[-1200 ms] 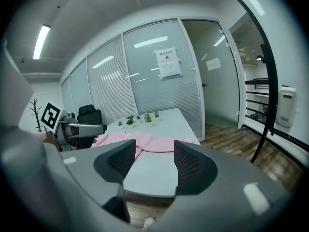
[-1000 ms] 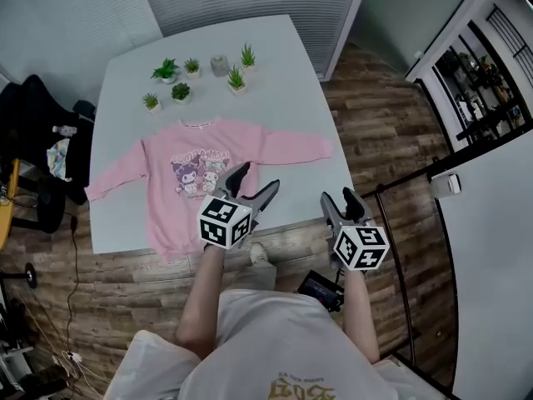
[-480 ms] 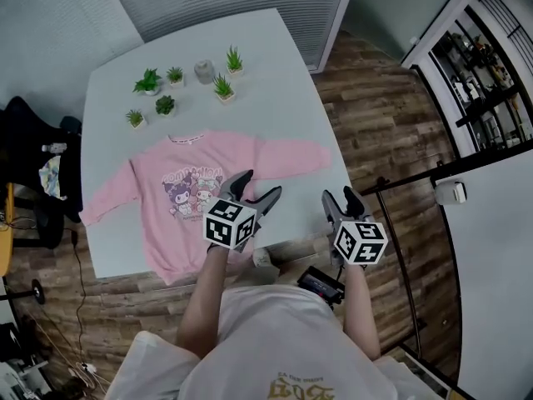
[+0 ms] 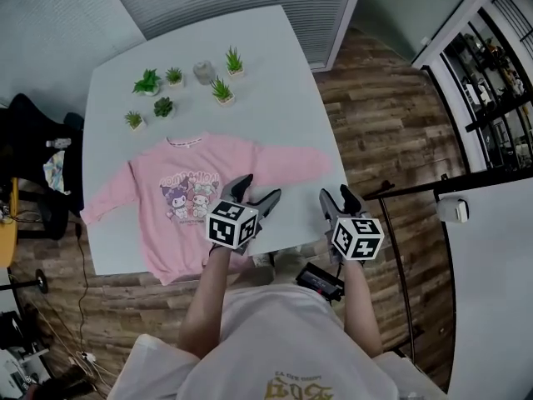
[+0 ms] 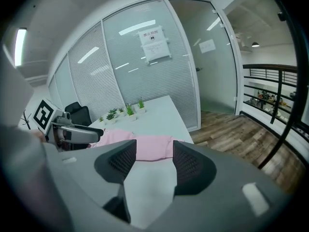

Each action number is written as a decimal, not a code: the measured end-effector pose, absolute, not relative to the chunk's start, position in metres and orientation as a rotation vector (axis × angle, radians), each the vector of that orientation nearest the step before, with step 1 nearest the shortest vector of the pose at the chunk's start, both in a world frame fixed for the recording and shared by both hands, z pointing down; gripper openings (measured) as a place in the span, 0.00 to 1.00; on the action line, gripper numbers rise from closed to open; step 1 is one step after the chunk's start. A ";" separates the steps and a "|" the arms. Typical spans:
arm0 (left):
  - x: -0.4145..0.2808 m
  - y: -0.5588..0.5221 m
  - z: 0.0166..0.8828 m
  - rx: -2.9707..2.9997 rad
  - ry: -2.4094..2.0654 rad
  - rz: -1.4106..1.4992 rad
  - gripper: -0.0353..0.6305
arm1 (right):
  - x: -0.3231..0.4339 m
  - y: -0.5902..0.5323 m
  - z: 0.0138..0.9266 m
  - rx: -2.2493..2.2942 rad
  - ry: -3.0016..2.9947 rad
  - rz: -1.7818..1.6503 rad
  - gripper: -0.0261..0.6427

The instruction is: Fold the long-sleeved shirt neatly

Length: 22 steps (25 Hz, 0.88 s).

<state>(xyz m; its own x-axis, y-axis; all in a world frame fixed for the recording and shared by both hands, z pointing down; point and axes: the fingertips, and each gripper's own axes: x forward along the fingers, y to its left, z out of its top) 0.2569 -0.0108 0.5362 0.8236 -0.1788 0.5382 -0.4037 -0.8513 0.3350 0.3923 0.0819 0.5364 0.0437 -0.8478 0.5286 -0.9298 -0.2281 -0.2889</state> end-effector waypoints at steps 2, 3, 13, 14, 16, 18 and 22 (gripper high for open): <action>0.259 -0.012 0.540 2.548 -0.440 0.718 0.57 | 0.398 0.076 0.543 2.149 -1.861 0.952 0.40; 0.260 -0.014 0.543 2.543 -0.443 0.728 0.57 | 0.400 0.073 0.546 2.139 -1.860 0.959 0.40; 0.281 -0.023 0.574 2.498 -0.445 0.810 0.57 | 0.422 0.051 0.583 2.078 -1.830 1.007 0.40; 0.283 -0.023 0.577 2.494 -0.442 0.819 0.57 | 0.423 0.048 0.586 2.073 -1.830 1.012 0.40; 0.286 -0.023 0.583 2.487 -0.437 0.835 0.57 | 0.425 0.045 0.592 2.058 -1.831 1.024 0.40; 0.290 -0.023 0.587 2.479 -0.436 0.842 0.56 | 0.427 0.043 0.599 2.042 -1.827 1.035 0.40; 0.295 -0.023 0.597 2.464 -0.435 0.870 0.56 | 0.427 0.040 0.614 1.993 -1.817 1.059 0.40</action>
